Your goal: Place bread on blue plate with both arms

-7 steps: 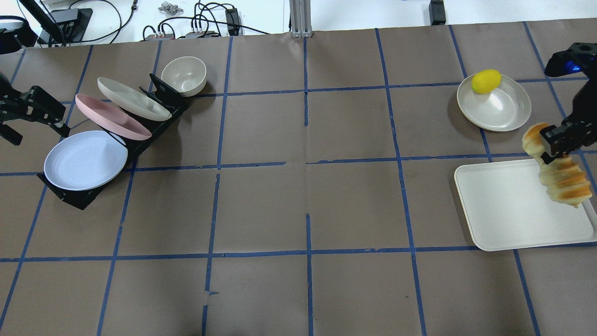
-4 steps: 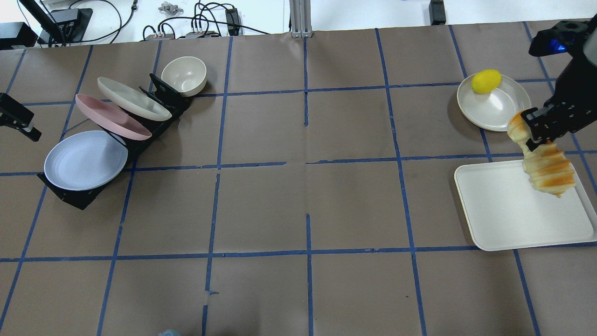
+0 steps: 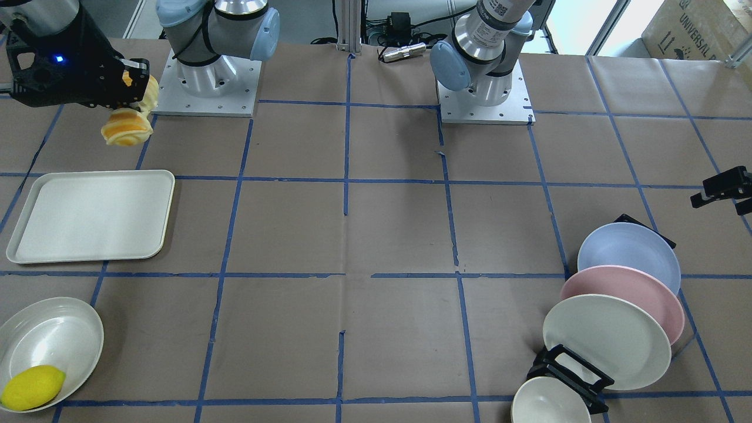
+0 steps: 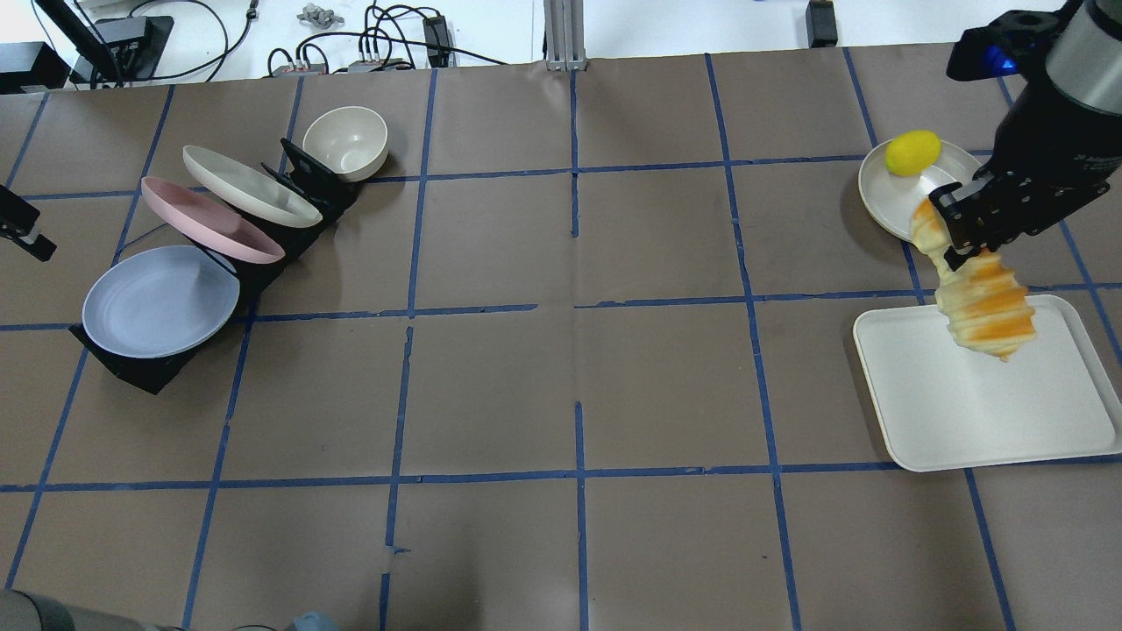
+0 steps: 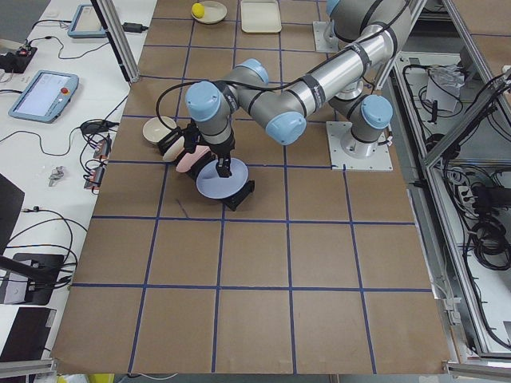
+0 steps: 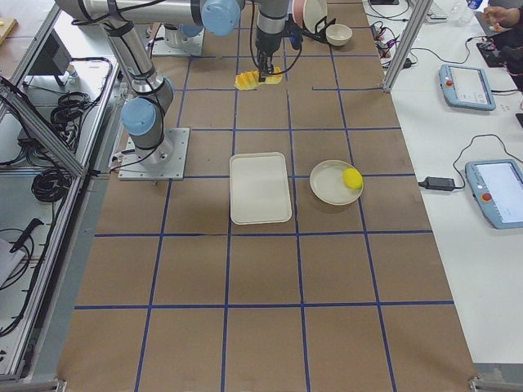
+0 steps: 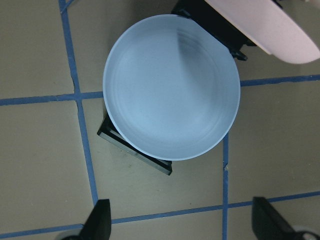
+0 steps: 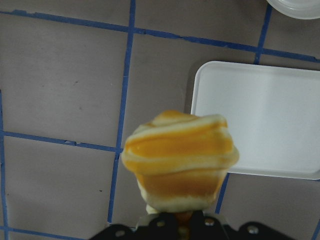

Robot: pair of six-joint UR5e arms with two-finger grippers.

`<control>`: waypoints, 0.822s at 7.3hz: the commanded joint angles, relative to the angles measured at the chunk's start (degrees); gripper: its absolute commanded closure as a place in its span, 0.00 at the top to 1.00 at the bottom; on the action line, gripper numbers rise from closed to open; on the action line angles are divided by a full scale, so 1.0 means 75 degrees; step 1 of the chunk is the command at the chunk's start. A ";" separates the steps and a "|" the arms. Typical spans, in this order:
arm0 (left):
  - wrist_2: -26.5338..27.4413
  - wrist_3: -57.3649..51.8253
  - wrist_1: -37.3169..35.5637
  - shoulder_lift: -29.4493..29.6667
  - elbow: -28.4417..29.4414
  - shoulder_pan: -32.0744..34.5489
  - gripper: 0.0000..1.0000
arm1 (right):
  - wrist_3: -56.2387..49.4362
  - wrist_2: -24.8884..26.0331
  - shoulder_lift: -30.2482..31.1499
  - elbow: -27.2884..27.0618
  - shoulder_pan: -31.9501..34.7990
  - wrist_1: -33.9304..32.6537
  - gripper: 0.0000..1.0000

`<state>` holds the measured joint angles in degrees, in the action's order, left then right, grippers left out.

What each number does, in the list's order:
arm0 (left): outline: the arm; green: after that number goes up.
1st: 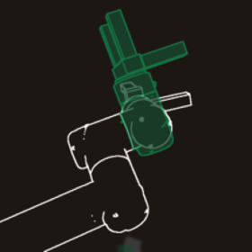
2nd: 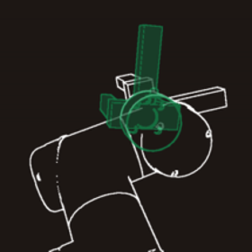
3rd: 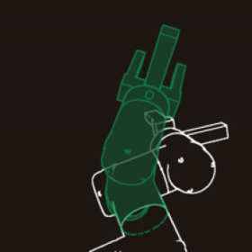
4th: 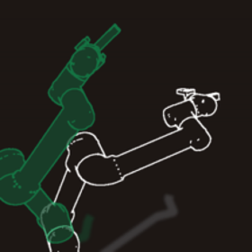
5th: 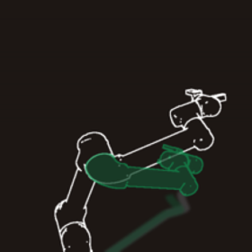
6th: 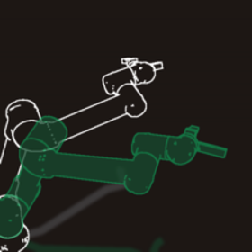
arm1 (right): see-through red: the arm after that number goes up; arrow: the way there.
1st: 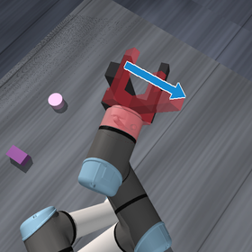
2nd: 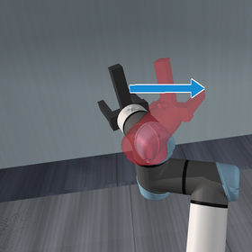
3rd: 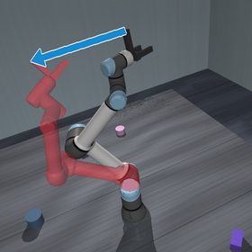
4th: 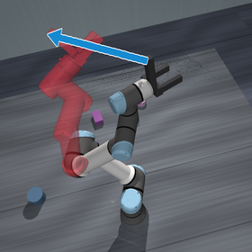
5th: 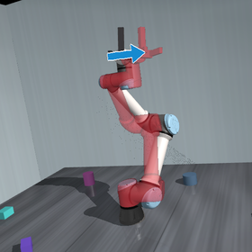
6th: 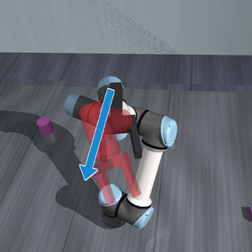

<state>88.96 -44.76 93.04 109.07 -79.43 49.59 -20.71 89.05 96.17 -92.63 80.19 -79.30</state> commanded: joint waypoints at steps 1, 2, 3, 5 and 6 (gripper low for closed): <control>-0.0178 -0.0149 -0.0007 0.0409 0.0115 -0.0097 1.00 | 0.0379 -0.0260 -0.0002 0.0232 0.0474 0.0131 0.06; -0.0189 -0.0149 -0.0007 0.0422 0.0115 -0.0085 1.00 | 0.0521 -0.0457 -0.0002 0.0303 0.0673 0.0131 0.06; -0.0190 -0.0149 -0.0007 0.0445 0.0115 -0.0085 1.00 | 0.0662 -0.0517 -0.0002 0.0304 0.0710 0.0131 0.06; -0.0190 -0.0253 -0.0134 0.0689 0.0266 -0.0097 1.00 | 0.0698 -0.0530 -0.0014 0.0304 0.0746 0.0131 0.06; -0.0294 -0.0498 -0.0159 0.1097 0.0603 -0.0132 1.00 | 0.0698 -0.0518 0.0009 0.0304 0.0746 0.0131 0.06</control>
<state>87.34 -46.88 92.31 114.47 -77.15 48.80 -15.61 85.17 96.13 -90.37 85.70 -78.31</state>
